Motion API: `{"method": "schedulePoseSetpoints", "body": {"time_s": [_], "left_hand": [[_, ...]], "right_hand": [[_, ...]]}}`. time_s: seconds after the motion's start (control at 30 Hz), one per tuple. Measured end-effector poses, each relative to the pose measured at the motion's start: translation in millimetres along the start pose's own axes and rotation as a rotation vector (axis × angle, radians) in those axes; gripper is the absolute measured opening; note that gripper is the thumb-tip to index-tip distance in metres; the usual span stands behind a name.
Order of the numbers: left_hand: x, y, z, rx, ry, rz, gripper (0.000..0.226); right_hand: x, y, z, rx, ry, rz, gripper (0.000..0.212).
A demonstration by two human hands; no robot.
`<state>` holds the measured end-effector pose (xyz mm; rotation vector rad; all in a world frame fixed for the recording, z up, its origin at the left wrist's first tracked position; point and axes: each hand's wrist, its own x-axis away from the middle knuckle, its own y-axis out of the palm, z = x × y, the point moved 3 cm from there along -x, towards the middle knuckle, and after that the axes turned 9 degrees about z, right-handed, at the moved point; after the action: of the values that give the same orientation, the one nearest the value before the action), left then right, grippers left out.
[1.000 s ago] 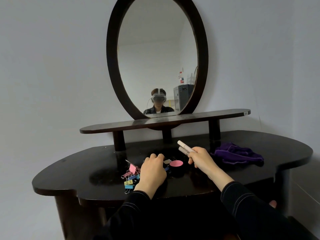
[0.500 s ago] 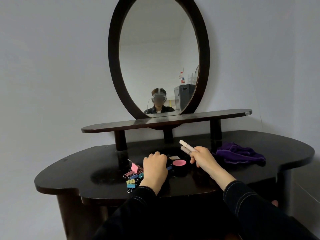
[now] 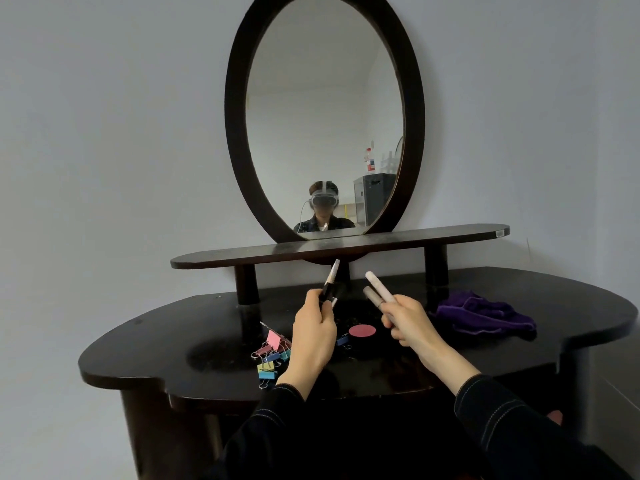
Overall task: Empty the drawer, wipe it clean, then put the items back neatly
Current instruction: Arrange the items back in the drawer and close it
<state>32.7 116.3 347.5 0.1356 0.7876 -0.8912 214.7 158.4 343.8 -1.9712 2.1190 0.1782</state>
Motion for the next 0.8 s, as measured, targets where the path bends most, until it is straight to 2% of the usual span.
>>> {"method": "schedulePoseSetpoints", "body": {"time_s": [0.1,0.17,0.27,0.37,0.53,0.73,0.8], "left_hand": [[2,6,3,0.109,0.035,-0.073,0.015],[4,8,6,0.103,0.067,-0.095,0.016],[8,11,10,0.003,0.108,-0.187,0.012],[13,16,16,-0.165,0.197,-0.274,0.014],[13,16,14,-0.364,0.316,-0.233,0.033],[12,19,15,-0.492,0.448,-0.194,0.032],[11,18,13,-0.503,0.421,-0.180,0.029]], "right_hand": [[17,11,-9,-0.090,-0.068,-0.099,0.020],[24,12,-14,-0.170,-0.097,-0.101,0.021],[26,7,-17,-0.272,-0.107,-0.039,0.022],[27,7,-19,-0.276,-0.103,-0.024,0.023],[30,8,-20,-0.186,-0.114,-0.056,0.025],[32,13,-19,-0.191,-0.043,-0.164,0.026],[32,13,-18,-0.182,-0.053,-0.146,0.027]]}}
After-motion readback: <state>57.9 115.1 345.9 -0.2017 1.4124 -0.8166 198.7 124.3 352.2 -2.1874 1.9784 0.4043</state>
